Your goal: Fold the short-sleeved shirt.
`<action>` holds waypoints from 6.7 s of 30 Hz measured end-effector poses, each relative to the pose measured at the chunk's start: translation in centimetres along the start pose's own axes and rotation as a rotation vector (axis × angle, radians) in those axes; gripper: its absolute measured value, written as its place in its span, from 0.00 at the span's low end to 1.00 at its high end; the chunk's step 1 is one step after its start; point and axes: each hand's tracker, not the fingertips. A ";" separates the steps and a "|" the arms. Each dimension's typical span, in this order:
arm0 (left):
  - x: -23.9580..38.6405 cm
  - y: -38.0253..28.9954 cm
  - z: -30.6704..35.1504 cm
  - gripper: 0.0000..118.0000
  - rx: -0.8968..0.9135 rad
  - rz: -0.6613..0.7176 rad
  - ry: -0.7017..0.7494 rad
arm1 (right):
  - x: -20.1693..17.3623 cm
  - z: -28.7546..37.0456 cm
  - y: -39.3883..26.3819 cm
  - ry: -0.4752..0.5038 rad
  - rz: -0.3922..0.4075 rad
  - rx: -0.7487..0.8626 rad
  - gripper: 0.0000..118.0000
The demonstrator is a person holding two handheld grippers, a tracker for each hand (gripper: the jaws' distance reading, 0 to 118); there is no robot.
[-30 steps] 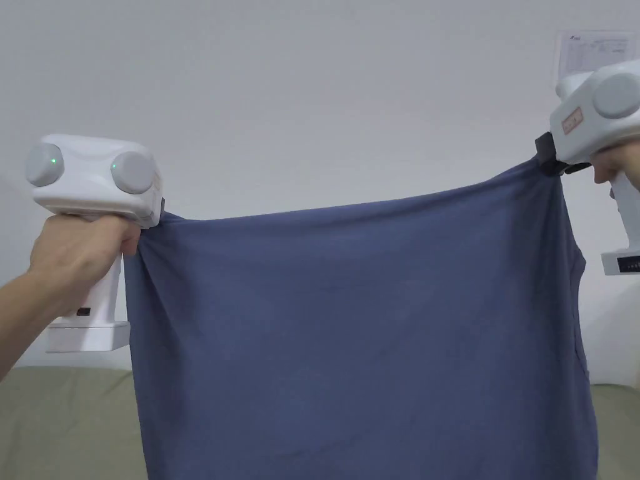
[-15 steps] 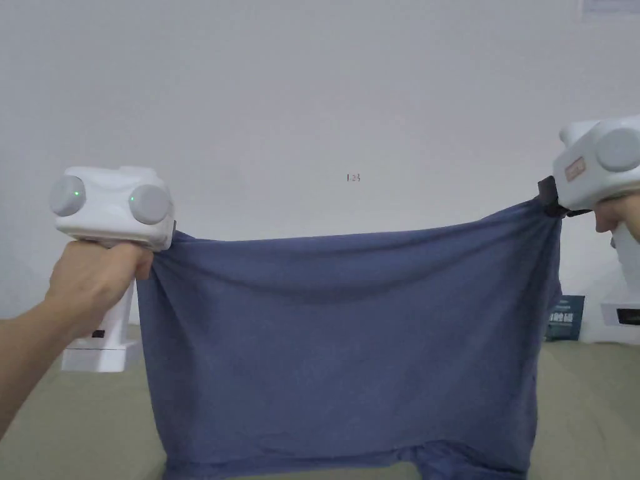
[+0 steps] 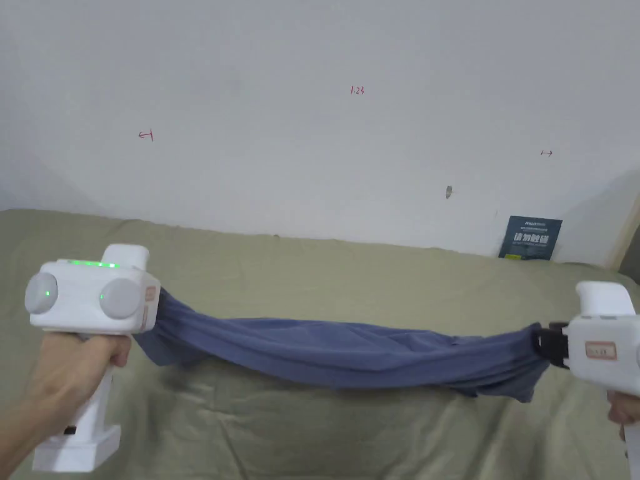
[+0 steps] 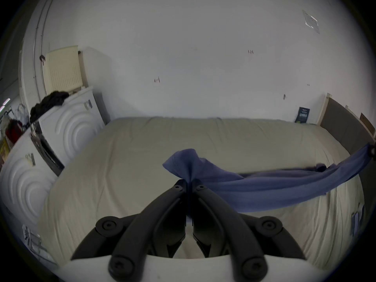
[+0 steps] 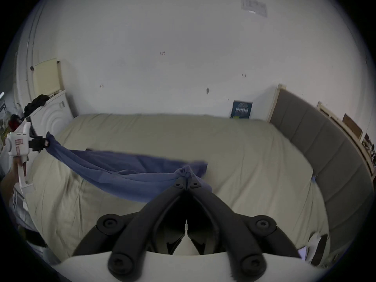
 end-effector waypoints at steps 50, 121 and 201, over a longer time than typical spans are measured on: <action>-7.4 -27.6 20.2 0.96 -0.139 0.064 -0.089 | -2.5 17.2 -28.4 0.031 -0.027 -0.155 0.99; -8.8 -20.1 13.4 0.00 -0.185 0.058 -0.150 | -0.8 13.8 -21.0 0.132 0.002 -0.161 0.05; -5.2 -20.7 4.8 0.05 -0.399 -0.039 -0.155 | -2.0 6.9 -22.6 0.007 -0.123 -0.354 0.11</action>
